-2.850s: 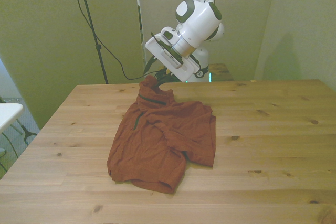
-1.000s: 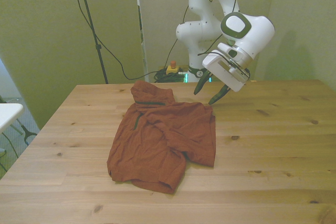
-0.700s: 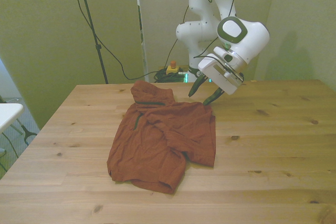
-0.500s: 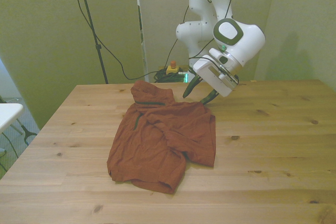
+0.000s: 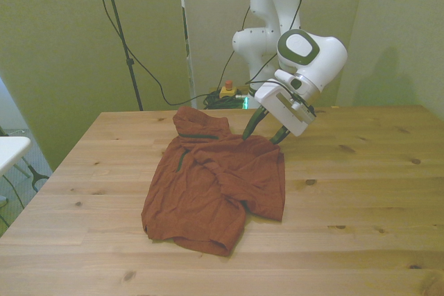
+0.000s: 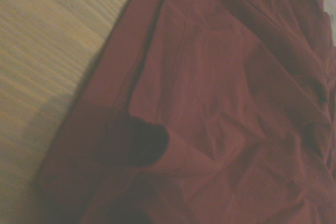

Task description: Fold the shorts

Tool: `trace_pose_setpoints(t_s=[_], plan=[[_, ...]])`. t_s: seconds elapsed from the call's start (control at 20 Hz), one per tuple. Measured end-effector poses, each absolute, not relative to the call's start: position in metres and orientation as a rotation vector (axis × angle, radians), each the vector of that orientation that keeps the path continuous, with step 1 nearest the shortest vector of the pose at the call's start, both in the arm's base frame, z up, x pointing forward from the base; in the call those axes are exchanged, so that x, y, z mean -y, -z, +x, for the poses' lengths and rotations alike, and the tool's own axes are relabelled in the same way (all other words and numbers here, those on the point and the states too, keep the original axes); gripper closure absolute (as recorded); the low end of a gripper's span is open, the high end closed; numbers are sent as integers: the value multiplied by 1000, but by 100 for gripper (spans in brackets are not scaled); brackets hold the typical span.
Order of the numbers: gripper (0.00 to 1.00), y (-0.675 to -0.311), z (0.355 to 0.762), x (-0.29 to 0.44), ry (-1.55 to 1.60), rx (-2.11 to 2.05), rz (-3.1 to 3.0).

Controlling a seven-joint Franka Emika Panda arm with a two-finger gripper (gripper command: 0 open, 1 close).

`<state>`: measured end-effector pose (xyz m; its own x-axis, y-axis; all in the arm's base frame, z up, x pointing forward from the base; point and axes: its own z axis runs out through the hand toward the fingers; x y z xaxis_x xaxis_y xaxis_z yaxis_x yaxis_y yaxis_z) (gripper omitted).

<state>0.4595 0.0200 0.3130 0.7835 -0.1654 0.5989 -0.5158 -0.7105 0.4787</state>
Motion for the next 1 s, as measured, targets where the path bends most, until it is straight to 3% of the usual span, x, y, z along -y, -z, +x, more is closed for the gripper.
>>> trace_pose_setpoints(t_s=[1.0], plan=[[100, -297, 475, -54, -788, 504, 2404]])
